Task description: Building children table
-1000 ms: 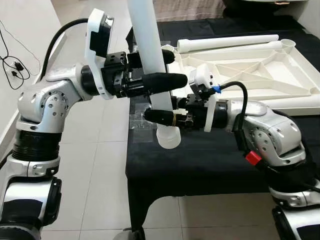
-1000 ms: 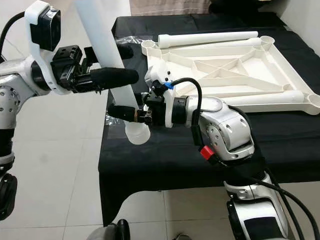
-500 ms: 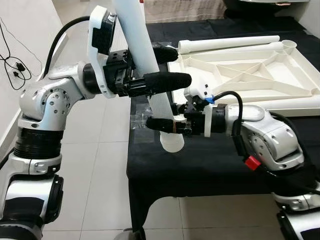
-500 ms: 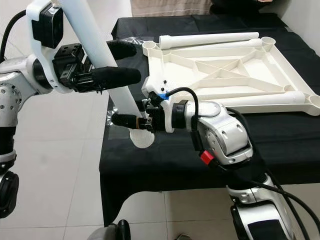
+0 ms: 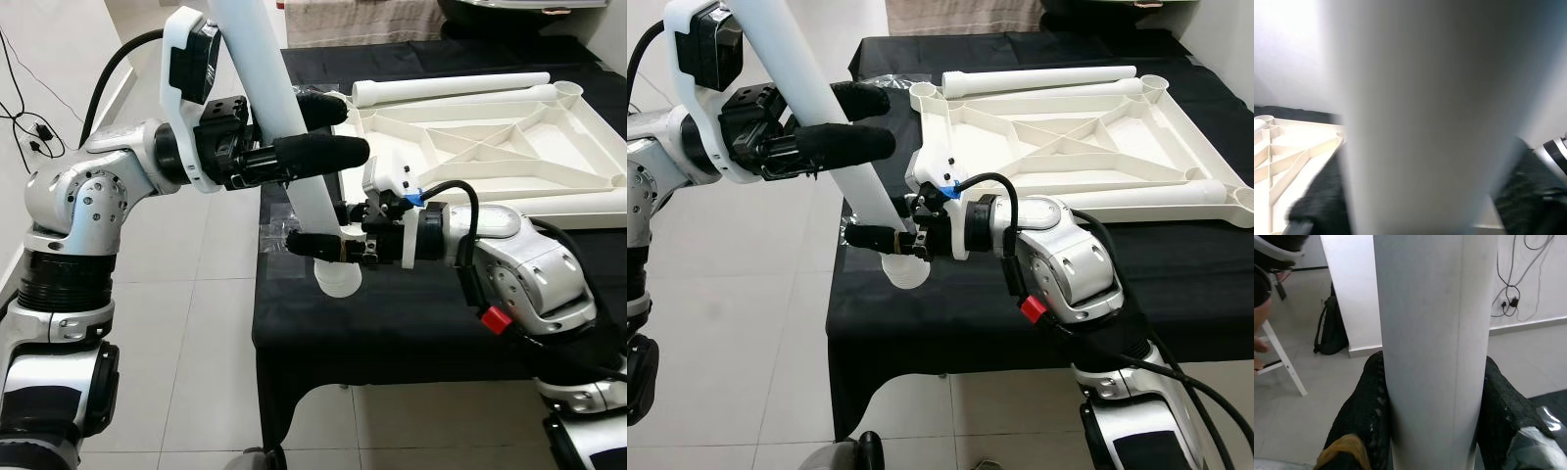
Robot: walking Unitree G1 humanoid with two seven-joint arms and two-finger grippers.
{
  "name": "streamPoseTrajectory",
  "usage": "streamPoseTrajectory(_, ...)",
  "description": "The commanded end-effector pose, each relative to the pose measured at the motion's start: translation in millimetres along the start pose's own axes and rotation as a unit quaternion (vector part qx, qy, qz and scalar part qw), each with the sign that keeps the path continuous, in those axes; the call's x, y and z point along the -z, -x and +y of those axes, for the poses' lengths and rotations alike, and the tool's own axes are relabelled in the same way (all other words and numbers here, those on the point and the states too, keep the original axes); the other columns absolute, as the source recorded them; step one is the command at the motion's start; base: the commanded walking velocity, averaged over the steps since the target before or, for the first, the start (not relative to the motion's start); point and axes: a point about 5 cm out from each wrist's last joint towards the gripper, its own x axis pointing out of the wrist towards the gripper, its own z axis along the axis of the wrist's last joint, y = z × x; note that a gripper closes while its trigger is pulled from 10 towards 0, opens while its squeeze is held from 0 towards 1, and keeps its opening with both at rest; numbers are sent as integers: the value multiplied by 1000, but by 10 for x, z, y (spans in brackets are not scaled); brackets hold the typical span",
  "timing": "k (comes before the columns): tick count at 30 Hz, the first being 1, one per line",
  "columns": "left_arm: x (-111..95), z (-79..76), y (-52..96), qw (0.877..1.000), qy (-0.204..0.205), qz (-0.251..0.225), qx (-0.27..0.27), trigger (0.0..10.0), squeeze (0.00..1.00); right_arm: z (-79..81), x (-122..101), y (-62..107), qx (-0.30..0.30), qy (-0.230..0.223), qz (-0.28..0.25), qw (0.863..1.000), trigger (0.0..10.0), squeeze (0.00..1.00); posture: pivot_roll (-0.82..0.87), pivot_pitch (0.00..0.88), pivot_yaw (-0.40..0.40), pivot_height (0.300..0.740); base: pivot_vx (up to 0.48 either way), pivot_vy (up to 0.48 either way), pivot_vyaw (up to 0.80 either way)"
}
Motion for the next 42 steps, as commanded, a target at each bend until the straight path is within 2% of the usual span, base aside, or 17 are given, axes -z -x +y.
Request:
streamPoseTrajectory(1,-68,-41,-8,1000,-4,1,11,0,0,61,-20,-26,-16,10,-6,1000,0,0,-33,163,49,740,0,0,0)
streamPoseTrajectory(15,12,-71,10,999,9,24,20,0,0,25,-48,-40,-7,13,-19,1000,0,0,-29,167,50,740,0,0,0)
streamPoseTrajectory(16,10,-67,9,1000,7,25,17,0,0,5,-57,-46,7,10,-24,1000,1529,0,-29,168,51,740,0,0,0)
streamPoseTrajectory(17,10,-67,9,1000,7,25,17,0,0,5,-57,-46,7,10,-24,1000,1529,0,-29,168,51,740,0,0,0)
streamPoseTrajectory(18,5,-64,8,1000,2,26,15,0,0,23,-58,-51,-1,8,-29,1000,10000,16,-27,168,50,740,0,0,0)
streamPoseTrajectory(19,5,-64,8,1000,2,26,15,0,0,23,-58,-51,-1,8,-29,1000,10000,16,-27,168,50,740,0,0,0)
streamPoseTrajectory(20,-7,-53,8,1000,-5,26,8,0,0,16,-67,-56,5,5,-39,999,10000,1000,-24,169,50,740,0,0,0)
streamPoseTrajectory(21,-7,-53,8,1000,-5,26,8,0,0,16,-67,-56,5,5,-39,999,10000,1000,-24,169,50,740,0,0,0)
streamPoseTrajectory(23,-59,1,27,999,-34,32,-18,3804,0,-1,-66,-30,12,-3,-51,999,10000,1000,-24,172,47,740,0,0,0)
streamPoseTrajectory(28,-123,65,65,997,-59,38,-44,4863,0,-40,-45,16,27,-7,-52,998,10000,1000,-24,175,45,740,0,0,0)
streamPoseTrajectory(29,-184,131,115,993,-82,50,-71,9020,0,-67,12,84,38,-12,-43,998,10000,1000,-22,180,45,740,0,0,0)
streamPoseTrajectory(37,-443,301,231,977,-150,90,-125,10000,0,-73,324,303,65,-37,24,997,10000,1000,-10,197,39,740,0,0,0)
streamPoseTrajectory(38,-631,399,239,972,-167,86,-144,10000,0,-32,512,360,70,-54,63,994,10000,698,-8,205,45,740,0,0,0)
streamPoseTrajectory(39,-674,437,231,972,-165,78,-150,10000,0,-17,562,360,70,-58,73,993,10000,498,-8,207,46,740,0,0,0)
streamPoseTrajectory(40,-690,457,225,972,-163,73,-152,10000,0,-11,586,356,70,-60,78,993,10000,110,-8,207,46,740,0,0,0)
streamPoseTrajectory(41,-692,474,215,973,-160,72,-152,10000,0,3,588,343,68,-63,76,993,10000,0,-10,212,47,740,0,0,0)
streamPoseTrajectory(42,-692,474,215,973,-160,72,-152,10000,0,3,588,343,68,-63,76,993,10000,0,-10,212,47,740,0,0,0)
